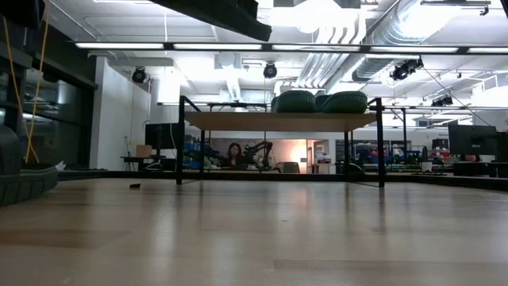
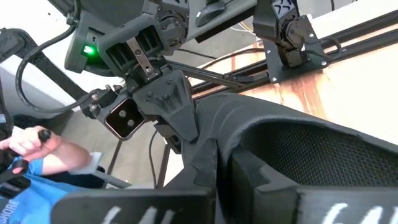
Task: Pick and place slides into the shelf
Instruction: Put the right black slide on the shelf
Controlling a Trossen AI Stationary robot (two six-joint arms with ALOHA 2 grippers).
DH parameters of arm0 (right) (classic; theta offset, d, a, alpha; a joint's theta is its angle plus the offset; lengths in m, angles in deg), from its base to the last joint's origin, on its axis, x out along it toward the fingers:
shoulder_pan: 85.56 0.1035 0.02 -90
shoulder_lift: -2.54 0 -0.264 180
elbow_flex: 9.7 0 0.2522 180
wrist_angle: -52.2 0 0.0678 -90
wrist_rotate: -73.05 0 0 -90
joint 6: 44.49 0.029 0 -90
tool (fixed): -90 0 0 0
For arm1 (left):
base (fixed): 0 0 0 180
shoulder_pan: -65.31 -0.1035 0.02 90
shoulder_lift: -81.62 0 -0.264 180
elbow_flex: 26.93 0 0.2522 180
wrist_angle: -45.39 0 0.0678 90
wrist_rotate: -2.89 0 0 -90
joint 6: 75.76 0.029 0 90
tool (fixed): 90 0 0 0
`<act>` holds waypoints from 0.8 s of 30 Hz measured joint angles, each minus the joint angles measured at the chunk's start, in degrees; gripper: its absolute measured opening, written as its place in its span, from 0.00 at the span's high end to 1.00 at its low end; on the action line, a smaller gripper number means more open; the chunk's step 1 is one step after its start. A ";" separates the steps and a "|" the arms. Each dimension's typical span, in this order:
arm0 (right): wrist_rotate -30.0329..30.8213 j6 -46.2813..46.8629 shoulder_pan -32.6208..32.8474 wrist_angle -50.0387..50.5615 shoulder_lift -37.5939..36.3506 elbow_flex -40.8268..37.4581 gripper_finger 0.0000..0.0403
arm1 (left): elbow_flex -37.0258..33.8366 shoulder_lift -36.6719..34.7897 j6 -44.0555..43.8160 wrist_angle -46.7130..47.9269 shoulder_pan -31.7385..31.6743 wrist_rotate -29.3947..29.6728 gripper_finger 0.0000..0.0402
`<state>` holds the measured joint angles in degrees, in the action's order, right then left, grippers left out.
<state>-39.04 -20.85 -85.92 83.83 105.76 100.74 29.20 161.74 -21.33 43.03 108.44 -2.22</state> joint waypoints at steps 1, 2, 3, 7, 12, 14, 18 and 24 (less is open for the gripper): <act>0.00 -0.08 0.00 0.00 0.00 0.00 0.97 | 0.00 0.00 0.00 0.00 0.00 0.11 0.93; 0.02 -0.09 0.00 0.00 0.00 0.00 0.96 | 0.00 0.00 -0.02 -0.02 0.00 0.12 0.94; 0.01 -0.13 0.00 0.02 0.00 0.00 0.95 | 0.00 0.00 -0.02 -0.02 0.00 0.12 0.94; -0.25 -1.33 0.00 0.28 0.00 0.00 0.87 | 0.00 0.00 -0.13 -0.22 0.00 0.15 0.94; 0.68 -3.05 0.16 0.38 0.00 0.00 0.73 | 0.00 0.00 -0.24 -0.26 -0.04 0.64 0.94; 2.63 -4.15 0.34 0.44 0.00 0.00 0.68 | 0.00 0.00 -0.24 -0.24 -0.09 1.29 0.94; 5.81 -4.66 0.39 0.42 0.00 0.00 0.58 | 0.00 0.00 -0.24 -0.22 -0.09 1.74 0.94; 10.70 -6.73 0.06 0.35 -0.17 0.00 0.49 | 0.00 -0.02 -0.24 -0.15 -0.09 1.71 0.94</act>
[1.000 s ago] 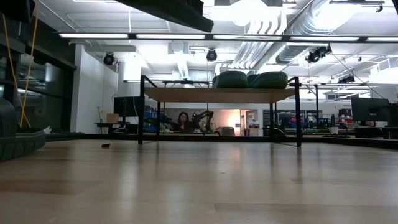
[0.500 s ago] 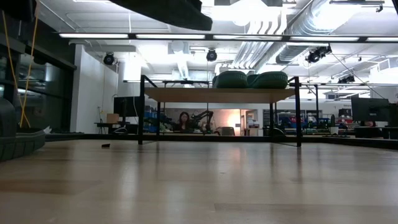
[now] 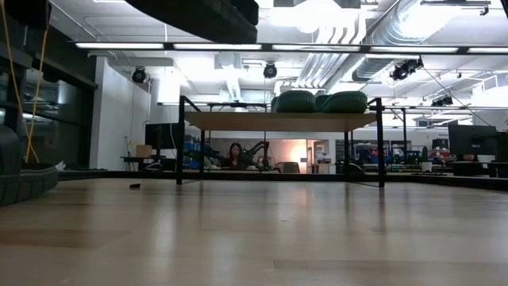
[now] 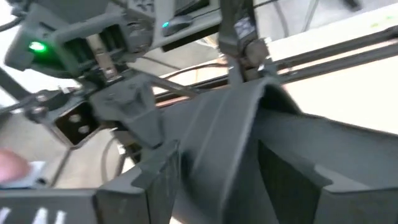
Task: Pick and place slides into the shelf
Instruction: Put the right black slide on the shelf
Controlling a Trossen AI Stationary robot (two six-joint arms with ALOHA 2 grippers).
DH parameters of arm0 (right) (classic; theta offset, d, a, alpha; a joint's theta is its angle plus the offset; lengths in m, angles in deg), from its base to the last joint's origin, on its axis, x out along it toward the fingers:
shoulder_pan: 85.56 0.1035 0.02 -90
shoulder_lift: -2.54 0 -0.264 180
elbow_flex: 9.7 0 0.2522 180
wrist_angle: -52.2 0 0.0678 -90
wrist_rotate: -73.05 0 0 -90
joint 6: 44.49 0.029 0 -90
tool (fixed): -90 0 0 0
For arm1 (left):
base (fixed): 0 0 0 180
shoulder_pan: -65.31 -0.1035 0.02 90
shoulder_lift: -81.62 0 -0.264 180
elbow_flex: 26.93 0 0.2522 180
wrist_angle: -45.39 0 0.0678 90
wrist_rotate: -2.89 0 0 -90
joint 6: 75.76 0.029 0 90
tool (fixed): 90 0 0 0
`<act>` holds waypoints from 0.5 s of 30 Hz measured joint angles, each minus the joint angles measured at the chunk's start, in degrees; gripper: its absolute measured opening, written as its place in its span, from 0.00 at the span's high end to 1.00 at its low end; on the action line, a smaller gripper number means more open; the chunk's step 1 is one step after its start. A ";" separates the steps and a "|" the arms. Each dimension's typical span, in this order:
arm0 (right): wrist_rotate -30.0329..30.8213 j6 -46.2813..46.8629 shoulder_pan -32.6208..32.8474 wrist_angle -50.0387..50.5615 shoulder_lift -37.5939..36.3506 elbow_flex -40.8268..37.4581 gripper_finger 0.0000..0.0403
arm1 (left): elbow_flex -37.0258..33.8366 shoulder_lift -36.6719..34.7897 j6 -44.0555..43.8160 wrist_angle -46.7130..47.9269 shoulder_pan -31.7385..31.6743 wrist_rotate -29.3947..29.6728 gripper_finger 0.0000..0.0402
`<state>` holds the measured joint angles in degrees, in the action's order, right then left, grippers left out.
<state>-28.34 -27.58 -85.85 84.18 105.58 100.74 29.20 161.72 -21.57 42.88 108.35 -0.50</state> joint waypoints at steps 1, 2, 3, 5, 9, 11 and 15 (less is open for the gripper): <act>0.86 -0.78 -0.02 0.03 -0.25 0.00 0.48 | 0.00 0.00 -0.02 0.01 0.00 0.04 0.94; 1.94 -1.72 -0.02 0.04 -0.48 0.00 0.48 | 0.00 0.00 -0.02 0.07 0.00 0.11 0.94; 2.58 -2.63 -0.02 -0.16 -0.84 0.00 0.48 | 0.00 0.00 -0.02 0.13 -0.15 0.13 0.94; 4.59 -4.06 -0.02 -0.34 -1.67 0.00 0.48 | 0.00 0.00 -0.15 0.15 -1.03 0.10 0.94; 8.93 -6.88 0.00 -0.11 -3.98 0.00 0.48 | 0.00 0.05 -0.72 0.17 -3.76 0.13 0.94; 10.36 -7.98 0.32 0.00 -5.22 0.00 0.48 | 0.00 0.47 -0.65 0.18 -5.28 -0.23 0.94; 12.52 -9.06 1.85 2.25 -7.15 0.00 0.48 | 0.00 0.55 -0.61 0.93 -8.80 -2.09 0.94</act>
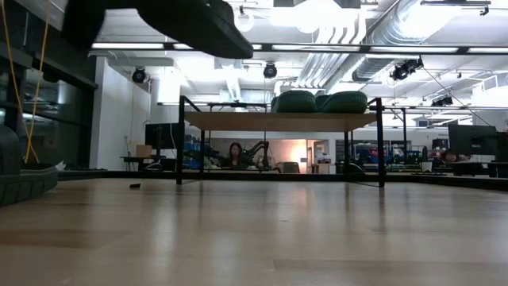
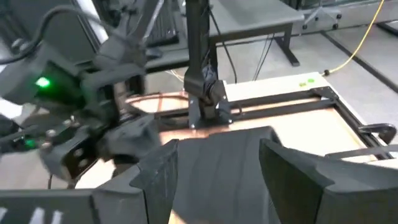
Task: Pick and place slides into the shelf
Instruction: Put the right black slide on the shelf
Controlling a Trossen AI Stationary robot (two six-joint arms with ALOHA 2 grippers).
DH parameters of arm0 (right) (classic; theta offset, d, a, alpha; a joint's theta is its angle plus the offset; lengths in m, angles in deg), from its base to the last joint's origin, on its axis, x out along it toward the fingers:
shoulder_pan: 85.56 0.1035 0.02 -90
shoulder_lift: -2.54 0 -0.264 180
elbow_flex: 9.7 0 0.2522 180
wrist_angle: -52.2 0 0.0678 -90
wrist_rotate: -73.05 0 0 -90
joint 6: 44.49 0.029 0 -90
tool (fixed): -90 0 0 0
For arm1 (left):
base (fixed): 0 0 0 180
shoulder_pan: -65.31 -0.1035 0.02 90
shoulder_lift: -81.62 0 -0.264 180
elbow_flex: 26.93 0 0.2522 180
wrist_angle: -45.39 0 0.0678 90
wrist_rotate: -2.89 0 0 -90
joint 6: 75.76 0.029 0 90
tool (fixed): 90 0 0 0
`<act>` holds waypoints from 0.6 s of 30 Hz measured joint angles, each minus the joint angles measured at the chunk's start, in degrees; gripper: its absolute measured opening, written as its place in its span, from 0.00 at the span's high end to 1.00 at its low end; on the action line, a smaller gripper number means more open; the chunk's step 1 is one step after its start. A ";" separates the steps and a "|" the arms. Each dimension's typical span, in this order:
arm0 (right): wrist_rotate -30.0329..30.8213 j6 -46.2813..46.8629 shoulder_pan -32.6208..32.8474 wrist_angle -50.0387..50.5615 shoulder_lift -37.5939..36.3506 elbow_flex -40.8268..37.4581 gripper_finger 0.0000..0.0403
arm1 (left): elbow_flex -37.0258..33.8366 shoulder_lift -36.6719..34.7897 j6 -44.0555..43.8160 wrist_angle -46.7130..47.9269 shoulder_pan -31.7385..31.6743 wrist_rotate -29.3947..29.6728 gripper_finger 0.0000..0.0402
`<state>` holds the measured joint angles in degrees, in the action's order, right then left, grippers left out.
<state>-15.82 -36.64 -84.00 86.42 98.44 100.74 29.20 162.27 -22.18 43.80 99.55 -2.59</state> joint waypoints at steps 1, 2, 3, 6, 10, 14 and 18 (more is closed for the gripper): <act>0.55 -0.43 0.56 0.43 -0.34 0.00 0.48 | 0.00 0.00 0.03 0.25 -0.95 -0.88 0.94; 1.22 -0.81 1.15 1.39 -0.71 0.00 0.48 | 0.00 0.02 0.14 0.29 -1.91 -1.49 0.94; 2.25 -1.13 1.77 2.59 -0.96 0.00 0.48 | 0.00 0.02 0.32 0.28 -2.85 -1.81 0.94; 5.46 -1.73 3.80 5.78 -1.38 0.00 0.48 | 0.00 0.02 0.24 0.56 -5.62 -3.23 0.94; 9.89 -1.43 6.84 9.97 -1.40 0.00 0.48 | 0.00 0.02 -0.02 0.54 -8.55 -5.45 0.94; 13.56 -1.30 9.88 12.69 -1.40 0.00 0.48 | 0.00 0.02 -0.02 0.54 -11.36 -9.84 0.94; 16.56 -1.88 12.27 13.80 -1.39 0.00 0.48 | 0.00 0.02 1.07 0.51 -14.95 -12.95 0.94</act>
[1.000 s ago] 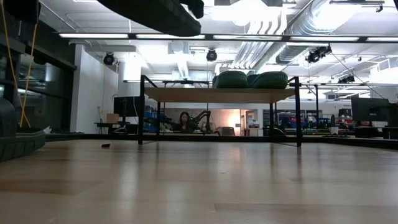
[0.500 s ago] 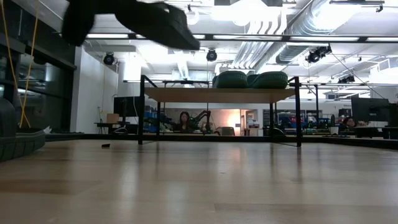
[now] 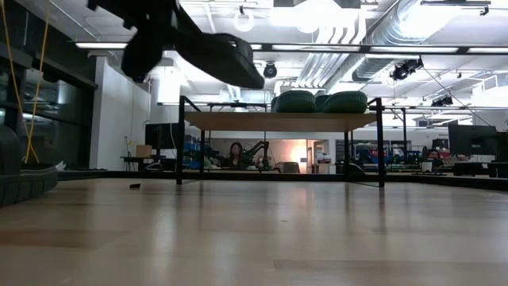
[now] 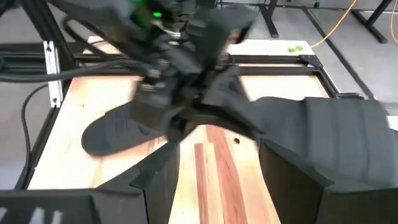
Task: Pick and place slides into the shelf
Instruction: Put the right black slide on the shelf
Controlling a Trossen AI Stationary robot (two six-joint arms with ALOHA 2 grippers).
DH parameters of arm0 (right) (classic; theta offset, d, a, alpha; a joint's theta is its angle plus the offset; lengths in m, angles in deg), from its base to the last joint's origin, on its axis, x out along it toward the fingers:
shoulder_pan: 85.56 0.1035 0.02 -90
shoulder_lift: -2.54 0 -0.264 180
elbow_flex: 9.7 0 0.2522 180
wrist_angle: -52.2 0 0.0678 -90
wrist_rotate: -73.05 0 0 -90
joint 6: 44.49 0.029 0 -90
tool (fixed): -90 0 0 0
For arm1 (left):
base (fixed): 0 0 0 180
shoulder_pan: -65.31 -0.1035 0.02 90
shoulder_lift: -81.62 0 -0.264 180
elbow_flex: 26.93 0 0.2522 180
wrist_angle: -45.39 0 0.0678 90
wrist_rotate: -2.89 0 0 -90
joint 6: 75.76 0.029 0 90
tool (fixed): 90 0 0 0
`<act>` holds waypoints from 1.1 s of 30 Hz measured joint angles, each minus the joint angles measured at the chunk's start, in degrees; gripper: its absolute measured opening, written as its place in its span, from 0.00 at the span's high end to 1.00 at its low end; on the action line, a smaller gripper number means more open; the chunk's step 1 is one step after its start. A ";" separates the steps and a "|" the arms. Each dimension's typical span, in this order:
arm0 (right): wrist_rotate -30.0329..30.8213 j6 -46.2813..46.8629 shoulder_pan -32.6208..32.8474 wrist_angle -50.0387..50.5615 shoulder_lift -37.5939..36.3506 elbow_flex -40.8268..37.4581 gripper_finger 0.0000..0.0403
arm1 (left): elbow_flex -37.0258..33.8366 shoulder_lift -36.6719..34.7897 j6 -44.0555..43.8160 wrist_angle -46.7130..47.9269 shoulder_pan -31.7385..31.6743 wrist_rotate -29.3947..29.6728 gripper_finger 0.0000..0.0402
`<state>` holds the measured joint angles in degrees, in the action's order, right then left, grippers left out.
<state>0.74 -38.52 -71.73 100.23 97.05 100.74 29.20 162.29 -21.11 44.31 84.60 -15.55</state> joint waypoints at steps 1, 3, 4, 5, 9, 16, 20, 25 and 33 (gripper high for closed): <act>0.53 -0.01 0.41 0.19 0.00 0.00 0.48 | 0.00 0.00 0.40 -0.01 -0.82 -0.08 0.94; 1.23 0.00 0.98 0.34 0.01 0.00 0.48 | 0.00 0.00 0.97 -0.14 -2.54 -0.08 0.94; 1.29 -0.01 1.16 0.41 0.01 0.00 0.48 | 0.00 0.00 1.05 -0.20 -3.42 -0.13 0.94; 1.31 -0.01 1.36 0.61 0.01 0.00 0.48 | 0.00 0.00 1.05 -0.21 -4.31 -0.39 0.94; 1.31 -0.01 1.70 1.42 0.01 0.00 0.48 | 0.00 0.00 1.03 -0.73 -7.79 -4.69 0.94; 1.29 -0.03 1.66 3.66 0.01 0.00 0.48 | 0.00 0.00 1.04 -4.83 -14.37 -12.57 0.94; 1.23 -0.19 1.66 4.14 0.01 0.00 0.48 | 0.00 0.00 1.05 -5.64 -18.10 -16.60 0.94; 1.19 -2.19 1.66 4.17 0.03 0.00 0.48 | 0.00 0.00 1.03 -6.02 -22.03 -20.19 0.94; 1.18 -4.92 1.66 4.14 0.03 0.00 0.48 | 0.00 0.00 0.55 -6.07 -26.00 -26.59 0.94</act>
<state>1.92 -43.44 -70.07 104.37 97.08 100.74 29.20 162.29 -20.56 38.24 58.60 -42.14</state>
